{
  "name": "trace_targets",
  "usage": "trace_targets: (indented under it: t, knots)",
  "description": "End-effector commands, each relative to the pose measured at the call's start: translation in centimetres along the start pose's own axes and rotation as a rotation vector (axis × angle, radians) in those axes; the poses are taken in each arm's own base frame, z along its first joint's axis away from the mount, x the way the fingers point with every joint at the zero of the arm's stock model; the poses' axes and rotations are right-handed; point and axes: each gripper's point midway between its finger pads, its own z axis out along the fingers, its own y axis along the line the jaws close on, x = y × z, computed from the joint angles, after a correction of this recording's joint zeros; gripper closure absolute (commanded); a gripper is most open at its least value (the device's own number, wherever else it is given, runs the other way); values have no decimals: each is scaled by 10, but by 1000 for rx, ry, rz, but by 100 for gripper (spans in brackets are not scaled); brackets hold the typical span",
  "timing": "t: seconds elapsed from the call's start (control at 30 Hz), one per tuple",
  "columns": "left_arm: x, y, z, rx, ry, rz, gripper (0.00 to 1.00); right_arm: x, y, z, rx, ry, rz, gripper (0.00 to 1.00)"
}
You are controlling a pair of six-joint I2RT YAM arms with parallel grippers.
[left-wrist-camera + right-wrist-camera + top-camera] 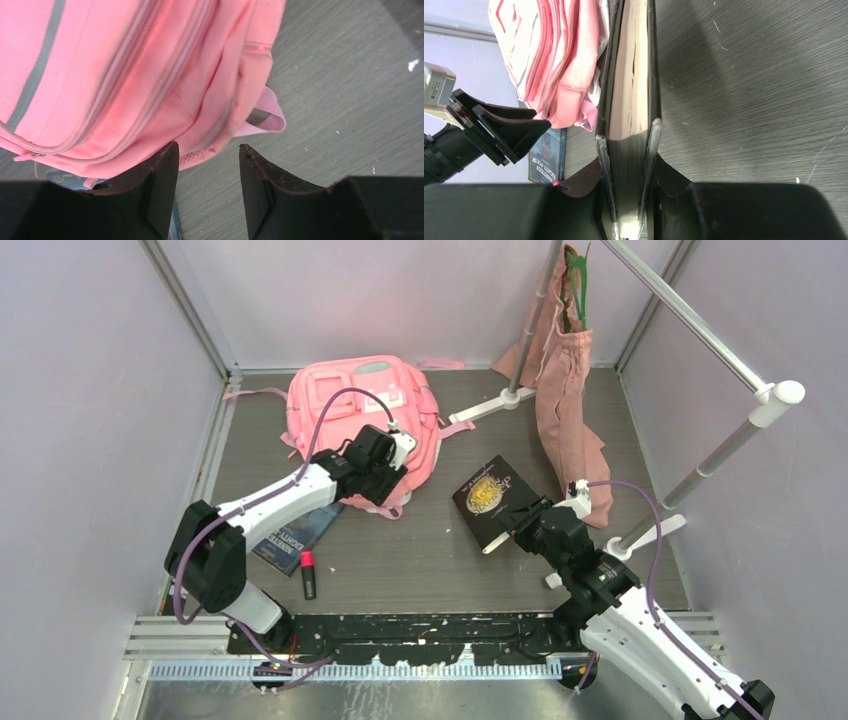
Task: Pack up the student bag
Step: Place the book in the student bag.
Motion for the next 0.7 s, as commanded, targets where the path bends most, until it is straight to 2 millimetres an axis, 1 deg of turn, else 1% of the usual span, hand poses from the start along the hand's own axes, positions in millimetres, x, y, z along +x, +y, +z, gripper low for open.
trace_targets:
  t: [0.0,0.07,0.17,0.3,0.4,0.43,0.47,0.5,0.53,0.6,0.67]
  knots:
    - [-26,21,6,-101,-93,20,52,-29,48,-9,-165,-98,57,99]
    - [-25,22,12,-109,-79,32,53,-28,49,-8,-170,-96,58,99]
    - [-23,22,20,-103,-56,40,58,-28,51,-6,-175,-95,54,99]
    - [-25,20,25,-90,-48,44,59,-26,49,-4,-161,-89,52,99]
    - [-26,25,26,-109,-39,31,59,-25,49,-3,-167,-88,56,99]
    - [-27,29,25,-120,-42,18,62,-25,51,-4,-179,-85,52,99]
    - [-29,32,24,-130,-46,3,69,-25,53,-4,-187,-82,44,99]
    - [-31,37,22,-146,-54,-12,80,-25,56,-5,-200,-79,35,99]
    - [-35,41,18,-163,-63,-22,88,-24,58,-6,-210,-75,23,99]
    - [-43,46,10,-185,-85,-30,99,-23,65,-9,-237,-63,-6,99]
    - [-55,51,-2,-202,-110,-33,100,-23,72,-13,-261,-51,-42,99]
